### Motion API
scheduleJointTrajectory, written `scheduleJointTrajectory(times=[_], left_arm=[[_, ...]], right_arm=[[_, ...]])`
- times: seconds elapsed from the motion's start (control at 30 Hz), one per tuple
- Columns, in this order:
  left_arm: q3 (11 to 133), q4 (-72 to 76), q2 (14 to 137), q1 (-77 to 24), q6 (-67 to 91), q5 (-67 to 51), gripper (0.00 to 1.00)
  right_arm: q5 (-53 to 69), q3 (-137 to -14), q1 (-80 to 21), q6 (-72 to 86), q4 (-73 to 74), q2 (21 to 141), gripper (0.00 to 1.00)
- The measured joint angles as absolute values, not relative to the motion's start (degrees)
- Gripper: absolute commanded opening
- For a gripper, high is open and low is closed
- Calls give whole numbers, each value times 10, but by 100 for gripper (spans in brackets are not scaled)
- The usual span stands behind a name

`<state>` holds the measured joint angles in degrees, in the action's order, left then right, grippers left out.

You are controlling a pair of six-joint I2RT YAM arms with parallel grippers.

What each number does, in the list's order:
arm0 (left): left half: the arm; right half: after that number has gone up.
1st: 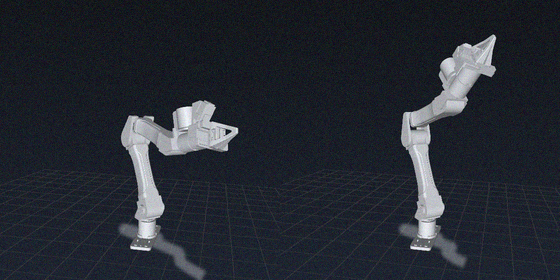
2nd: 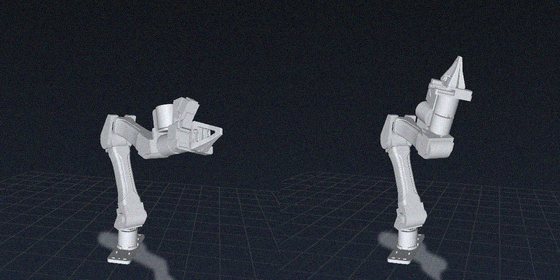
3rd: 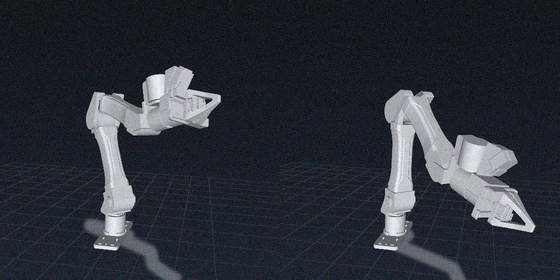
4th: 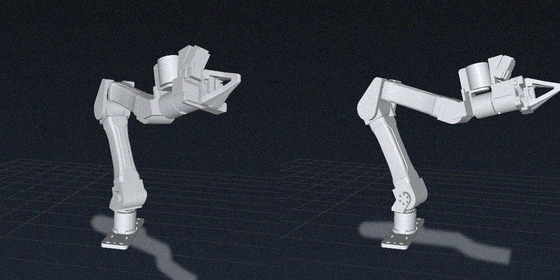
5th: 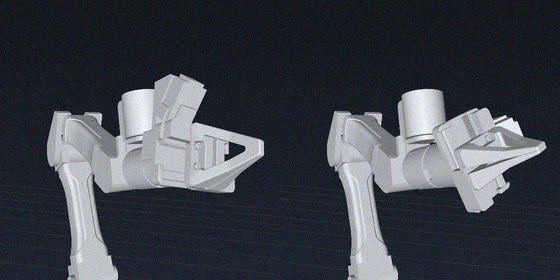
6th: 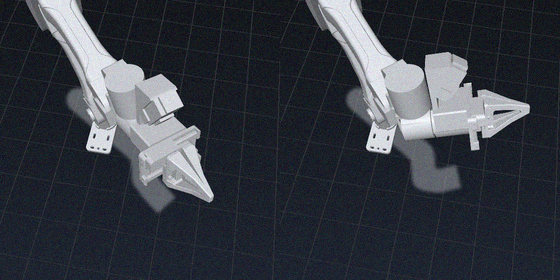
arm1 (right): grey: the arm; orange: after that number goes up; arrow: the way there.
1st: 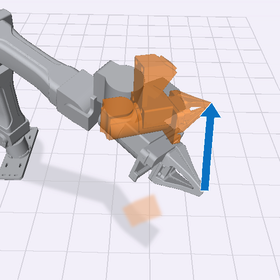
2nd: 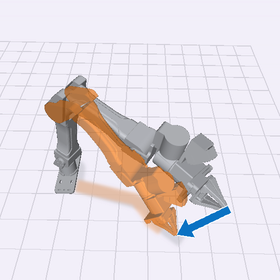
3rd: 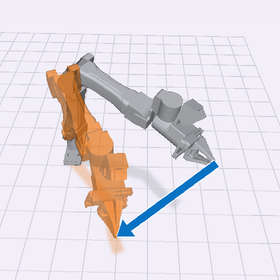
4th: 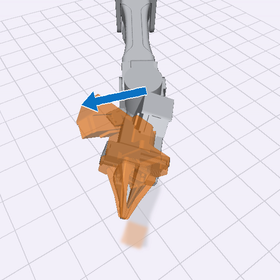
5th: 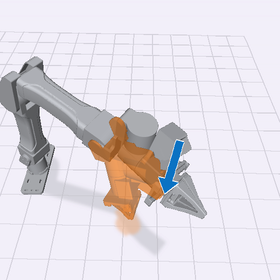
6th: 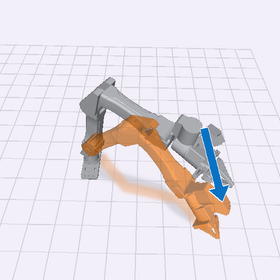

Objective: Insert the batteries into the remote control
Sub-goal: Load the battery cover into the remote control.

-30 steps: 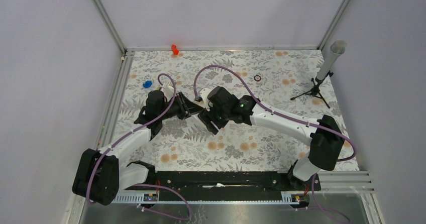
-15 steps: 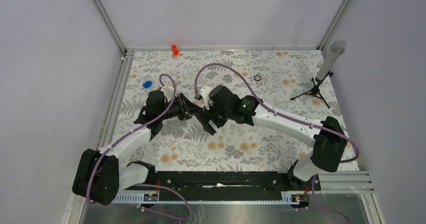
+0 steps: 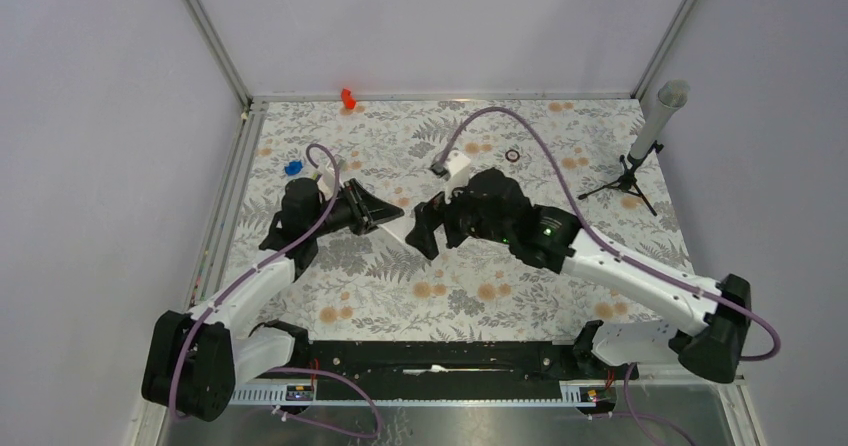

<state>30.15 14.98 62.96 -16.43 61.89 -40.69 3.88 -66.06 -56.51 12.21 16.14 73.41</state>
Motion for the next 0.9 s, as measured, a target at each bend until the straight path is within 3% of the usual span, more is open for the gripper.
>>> scheduleJointTrajectory(times=[0.23,0.5,0.77,0.9], left_arm=[[308,162,602,-154,662,-406,0],[313,180,568,-145,713,-403,0],[334,182,537,-142,739,-402,0],[335,186,526,-136,751,-399,0]], right_arm=[[-16,-556,-551,323,47,633,91],[-23,-427,-550,510,-103,618,88],[-13,-404,-545,606,-235,624,57],[-8,-399,-536,628,-257,632,47]])
